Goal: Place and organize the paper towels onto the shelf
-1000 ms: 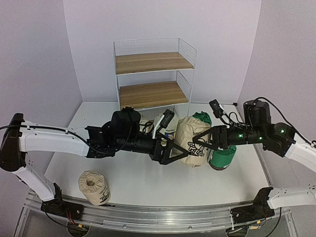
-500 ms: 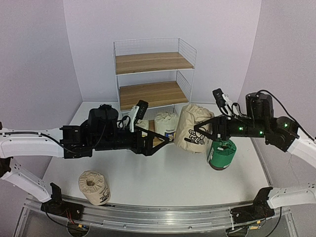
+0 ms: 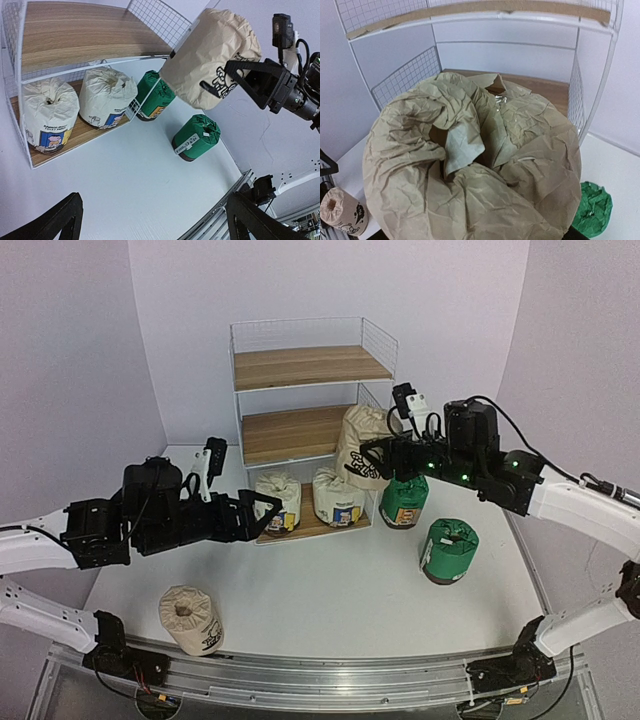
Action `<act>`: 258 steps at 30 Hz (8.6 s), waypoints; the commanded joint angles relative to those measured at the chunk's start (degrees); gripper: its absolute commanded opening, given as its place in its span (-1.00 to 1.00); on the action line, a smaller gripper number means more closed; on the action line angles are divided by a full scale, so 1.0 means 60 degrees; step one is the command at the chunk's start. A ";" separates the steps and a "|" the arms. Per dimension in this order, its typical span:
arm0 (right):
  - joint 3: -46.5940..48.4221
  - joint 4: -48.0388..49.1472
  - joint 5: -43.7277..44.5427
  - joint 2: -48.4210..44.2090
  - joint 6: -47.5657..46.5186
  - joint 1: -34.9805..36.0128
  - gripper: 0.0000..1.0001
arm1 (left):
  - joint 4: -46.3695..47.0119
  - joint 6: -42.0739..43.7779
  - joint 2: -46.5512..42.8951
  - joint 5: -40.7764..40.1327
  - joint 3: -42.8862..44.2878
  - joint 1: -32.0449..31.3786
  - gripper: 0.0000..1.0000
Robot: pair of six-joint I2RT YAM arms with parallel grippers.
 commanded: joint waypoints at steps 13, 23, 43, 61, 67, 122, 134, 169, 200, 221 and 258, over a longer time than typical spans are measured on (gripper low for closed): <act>0.0337 0.3707 0.1330 0.1104 -0.1569 0.0187 -1.00 | -0.1209 -0.0692 -0.0490 -0.0925 -0.0097 0.0024 0.99; 0.0597 0.4132 0.1741 0.1651 -0.2080 0.0190 -1.00 | -0.1289 -0.0551 -0.0503 -0.1009 -0.0088 0.0025 0.99; 0.1669 0.4153 0.2946 0.2707 -0.2173 0.0190 -1.00 | -0.1385 -0.0647 -0.0791 -0.1194 -0.0291 0.0024 0.99; 0.2616 0.4164 0.3467 0.3838 -0.2187 0.0193 -0.99 | -0.1560 -0.0844 -0.1205 -0.1255 -0.0523 0.0025 0.99; 0.2923 0.4170 0.3705 0.4245 -0.2230 0.0190 -0.93 | -0.1526 -0.0935 -0.1289 -0.1202 -0.0647 0.0024 0.99; 0.0088 0.1629 0.0311 0.0301 0.0338 0.0190 0.97 | -0.7567 -0.5730 -0.0550 -0.1318 0.1175 0.0021 0.99; -0.2173 0.0818 -0.0748 -0.1535 0.1905 0.0188 0.97 | -1.1711 -0.9405 -0.0488 0.0761 0.0897 0.0027 0.88; -0.2674 0.0672 -0.1266 -0.1696 0.1898 0.0193 0.96 | -0.8509 -0.9868 -0.0346 0.1613 -0.1457 0.0021 -0.43; -0.1331 -0.0623 -0.2230 0.0924 -0.4010 0.3116 0.97 | -0.6857 -0.4407 0.5000 0.3381 0.5033 0.0022 -0.87; -0.0930 -0.0162 -0.3683 0.1863 -0.3453 0.3118 0.96 | -0.4840 -0.3986 0.4613 0.4383 0.4342 0.0023 -0.97; -0.1036 0.1381 -0.3661 0.2078 -0.3563 0.3113 -0.01 | -0.2503 -0.3383 0.3688 0.5243 0.3536 0.0021 -0.85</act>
